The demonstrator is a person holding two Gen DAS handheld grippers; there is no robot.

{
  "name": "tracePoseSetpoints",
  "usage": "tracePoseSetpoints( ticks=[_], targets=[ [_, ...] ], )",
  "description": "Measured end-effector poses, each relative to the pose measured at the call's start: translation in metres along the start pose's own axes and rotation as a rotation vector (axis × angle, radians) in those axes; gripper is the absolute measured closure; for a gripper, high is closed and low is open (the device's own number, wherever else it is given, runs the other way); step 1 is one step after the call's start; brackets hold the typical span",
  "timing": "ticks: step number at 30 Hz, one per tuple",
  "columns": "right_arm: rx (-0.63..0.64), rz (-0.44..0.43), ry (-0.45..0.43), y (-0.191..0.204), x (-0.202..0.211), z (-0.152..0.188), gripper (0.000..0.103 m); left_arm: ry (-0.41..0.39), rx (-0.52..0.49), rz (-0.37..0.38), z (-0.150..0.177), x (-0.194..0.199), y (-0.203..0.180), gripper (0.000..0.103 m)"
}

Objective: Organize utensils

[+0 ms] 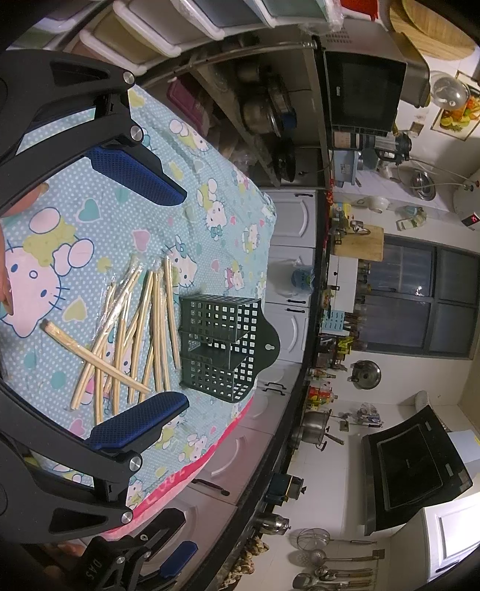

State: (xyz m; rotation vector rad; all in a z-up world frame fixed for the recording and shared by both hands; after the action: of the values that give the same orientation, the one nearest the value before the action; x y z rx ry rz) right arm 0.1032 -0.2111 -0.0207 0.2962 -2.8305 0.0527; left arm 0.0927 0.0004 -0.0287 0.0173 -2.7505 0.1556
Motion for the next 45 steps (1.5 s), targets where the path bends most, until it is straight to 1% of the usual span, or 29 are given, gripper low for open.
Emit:
tracePoseSetpoints(
  ticks=[11,16,21,26,31,38,40,45],
  targets=[
    [-0.001,0.001,0.001,0.0,0.0,0.001,0.006,0.001,0.003,0.003,-0.001,0.002,-0.002,0.01],
    [-0.002,-0.002,0.001,-0.001,0.001,-0.003,0.006,0.007,0.02,0.008,-0.001,0.002,-0.001,0.01],
    [0.01,-0.028,0.003,0.005,-0.001,-0.005,0.006,0.026,0.045,0.02,0.0,-0.002,0.004,0.01],
    [0.02,-0.071,0.026,0.012,-0.005,-0.009,0.006,0.049,0.081,0.03,0.002,-0.007,0.018,0.01],
    [0.038,-0.128,0.068,0.024,-0.013,-0.009,0.006,0.082,0.126,0.011,0.002,-0.016,0.04,0.01],
    [0.045,-0.192,0.096,0.035,-0.025,-0.017,0.006,0.136,0.189,-0.003,0.002,-0.029,0.07,0.01],
    [0.043,-0.194,0.104,0.035,-0.032,-0.023,0.006,0.149,0.184,-0.014,0.001,-0.033,0.076,0.01],
    [0.013,-0.19,0.135,0.025,-0.052,-0.036,0.006,0.167,0.19,-0.012,-0.007,-0.045,0.085,0.01]
  ],
)
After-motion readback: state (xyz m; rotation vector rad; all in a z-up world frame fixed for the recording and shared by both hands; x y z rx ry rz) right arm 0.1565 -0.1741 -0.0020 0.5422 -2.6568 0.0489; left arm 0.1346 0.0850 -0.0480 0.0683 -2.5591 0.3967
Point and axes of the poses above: each gripper's, at about its wrist camera, not at the fingertips, and x roughly against the way its jaws point, y to its left, z to its underside, the point moved 10 cm from there along -x, roughly the way its jaws point, and after that the axes turned 2 degrees about y, right-handed, at the moved point
